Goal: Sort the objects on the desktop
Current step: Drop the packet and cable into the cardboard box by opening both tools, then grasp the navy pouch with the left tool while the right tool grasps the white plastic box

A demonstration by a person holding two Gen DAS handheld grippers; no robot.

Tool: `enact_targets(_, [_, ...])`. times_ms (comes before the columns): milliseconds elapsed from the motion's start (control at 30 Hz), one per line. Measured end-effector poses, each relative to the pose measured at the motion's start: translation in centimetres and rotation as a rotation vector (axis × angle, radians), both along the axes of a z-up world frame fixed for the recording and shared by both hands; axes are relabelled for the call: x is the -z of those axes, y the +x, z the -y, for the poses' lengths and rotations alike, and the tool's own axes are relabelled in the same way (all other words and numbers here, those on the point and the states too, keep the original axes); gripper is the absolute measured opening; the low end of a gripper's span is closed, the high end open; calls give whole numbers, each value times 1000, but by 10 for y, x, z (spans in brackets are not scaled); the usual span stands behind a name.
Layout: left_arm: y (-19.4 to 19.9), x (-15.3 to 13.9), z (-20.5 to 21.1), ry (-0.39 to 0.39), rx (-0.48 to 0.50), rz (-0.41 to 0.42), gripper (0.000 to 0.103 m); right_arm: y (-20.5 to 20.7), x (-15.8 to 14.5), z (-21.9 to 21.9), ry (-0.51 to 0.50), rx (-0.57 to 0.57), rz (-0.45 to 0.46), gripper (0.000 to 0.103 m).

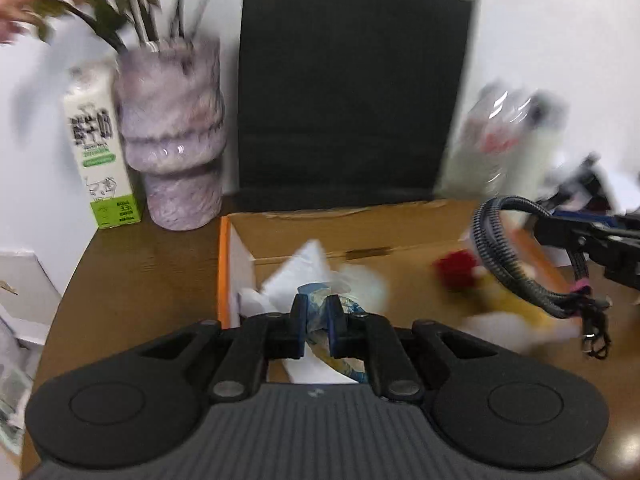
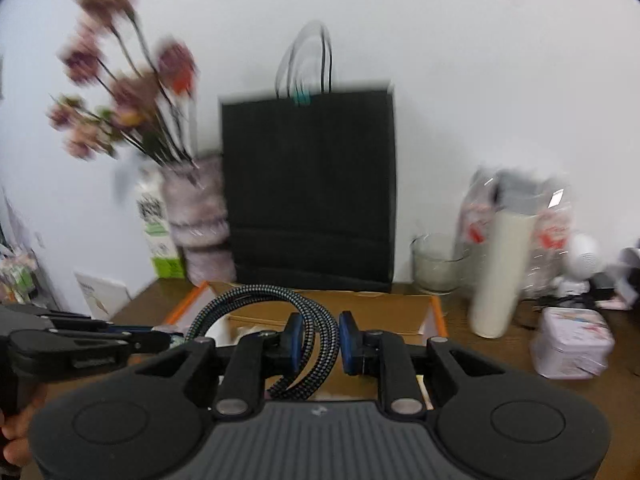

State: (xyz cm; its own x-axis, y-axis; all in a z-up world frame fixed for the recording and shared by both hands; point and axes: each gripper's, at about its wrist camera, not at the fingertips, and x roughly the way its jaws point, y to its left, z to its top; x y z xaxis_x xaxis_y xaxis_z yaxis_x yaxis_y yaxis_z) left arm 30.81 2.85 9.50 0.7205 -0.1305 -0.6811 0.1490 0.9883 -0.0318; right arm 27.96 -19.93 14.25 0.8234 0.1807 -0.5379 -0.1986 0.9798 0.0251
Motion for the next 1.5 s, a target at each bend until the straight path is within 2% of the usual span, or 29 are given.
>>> enact_targets(100, [55, 25, 7, 124, -44, -56, 11, 66, 36, -24, -122, 31, -92, 18])
enact_targets(233, [92, 48, 13, 161, -50, -116, 14, 122, 76, -41, -207, 51, -209, 17])
enact_targets(300, [103, 53, 14, 166, -78, -147, 37, 139, 91, -41, -206, 59, -264, 18])
enact_targets(367, [104, 50, 11, 110, -55, -152, 48, 149, 97, -33, -144, 77, -320, 20])
enact_targets(467, [98, 36, 8, 99, -58, -131, 71, 148, 90, -20, -84, 94, -325, 23])
enact_targets(533, [93, 22, 7, 108, -72, -106, 76, 140, 75, -12, -52, 104, -301, 35])
enact_targets(567, [88, 14, 5, 101, -82, -101, 77, 134, 67, -9, -44, 105, -293, 37])
enact_targets(667, [68, -11, 1, 48, -101, -90, 84, 111, 39, -7, -65, 110, -247, 43])
enact_targets(733, [50, -26, 1, 39, -112, -75, 88, 88, 20, -4, -66, 103, -219, 55])
enact_targets(800, [21, -41, -1, -8, -140, -50, 95, 62, 6, -1, -70, 86, -193, 63])
enact_targets(867, [-15, -43, -3, -73, -155, -7, 102, 29, 1, 0, -72, 55, -155, 72])
enact_targets(900, [-33, -42, -2, -88, -145, 13, 102, 9, 1, 2, -73, 35, -129, 77])
enact_targets(1033, [-109, -18, 5, -69, -172, 37, 102, -69, 18, 3, -120, 20, -66, 77])
enact_targets(1067, [-131, -11, 5, -85, -183, 50, 102, -86, 22, 2, -120, 23, -57, 77])
enact_targets(1167, [-186, 3, 11, -125, -141, 70, 103, -143, 38, -1, -102, -1, -33, 77])
enact_targets(1233, [-223, 13, 19, -103, -108, 88, 103, -181, 50, -3, -94, -22, -10, 83])
enact_targets(1300, [-262, 25, 22, -77, -99, 131, 103, -219, 64, -8, -94, -29, 0, 83])
enact_targets(1400, [-307, 45, 25, -60, -82, 158, 103, -267, 85, -6, -60, -25, -5, 83])
enact_targets(1500, [-346, 65, 23, -83, -145, 163, 103, -308, 109, 2, 8, 23, -17, 79])
